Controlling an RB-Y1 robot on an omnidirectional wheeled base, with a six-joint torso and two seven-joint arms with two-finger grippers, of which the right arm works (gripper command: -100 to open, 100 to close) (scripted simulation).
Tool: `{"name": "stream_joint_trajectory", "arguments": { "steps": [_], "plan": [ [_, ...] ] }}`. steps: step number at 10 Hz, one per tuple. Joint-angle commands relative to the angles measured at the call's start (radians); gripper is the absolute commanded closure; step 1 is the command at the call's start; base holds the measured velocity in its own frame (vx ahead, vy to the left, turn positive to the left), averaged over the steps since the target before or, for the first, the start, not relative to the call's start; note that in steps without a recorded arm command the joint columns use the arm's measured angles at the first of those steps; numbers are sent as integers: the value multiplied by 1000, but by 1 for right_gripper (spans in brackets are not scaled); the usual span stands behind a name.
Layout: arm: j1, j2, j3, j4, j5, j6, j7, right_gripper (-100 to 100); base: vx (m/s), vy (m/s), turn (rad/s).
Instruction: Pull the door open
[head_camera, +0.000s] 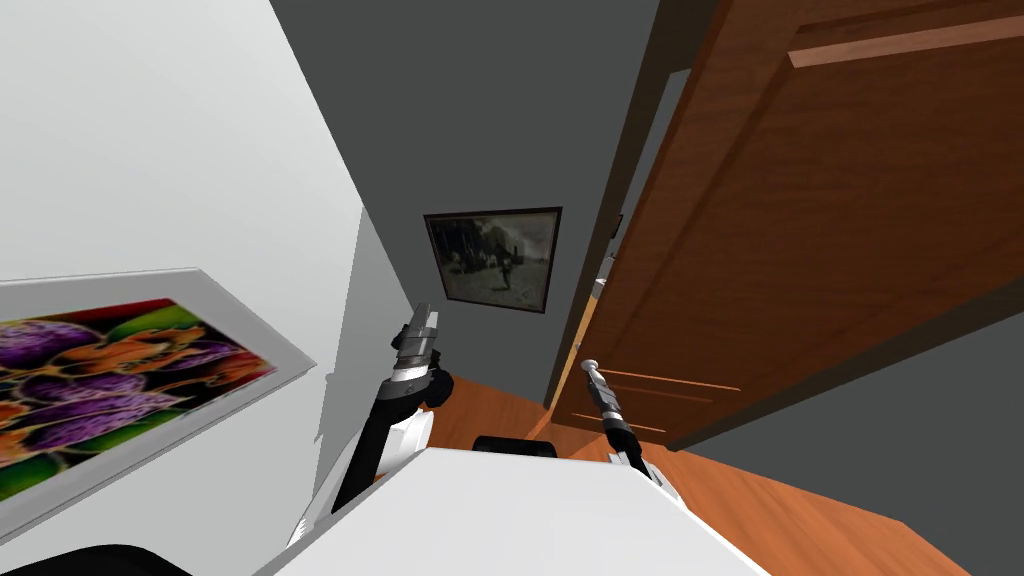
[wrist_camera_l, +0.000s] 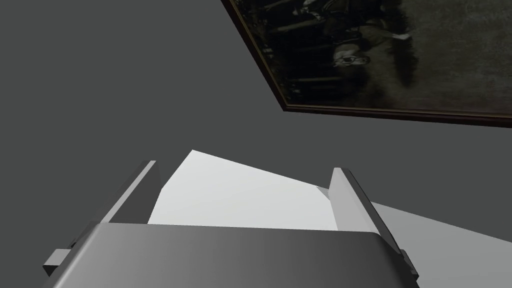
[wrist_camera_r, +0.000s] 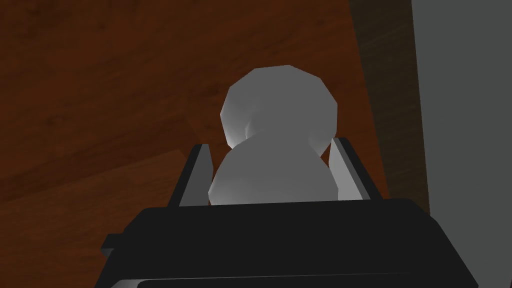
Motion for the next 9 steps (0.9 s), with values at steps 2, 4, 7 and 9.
{"name": "stream_joint_trajectory", "arguments": {
  "steps": [2,4,7,9],
  "plan": [
    [-6,-12,-7,14,-19,-7,-60,100,-49,-9,54],
    [-4,-14,-4,15,-38,-6,-124,100,-41,-18,61],
    [-3,-17,0,17,-57,-5,-197,100,-44,-10,56],
    [-3,-18,2,17,-68,-4,-243,100,-39,-17,45]
  ]
}}
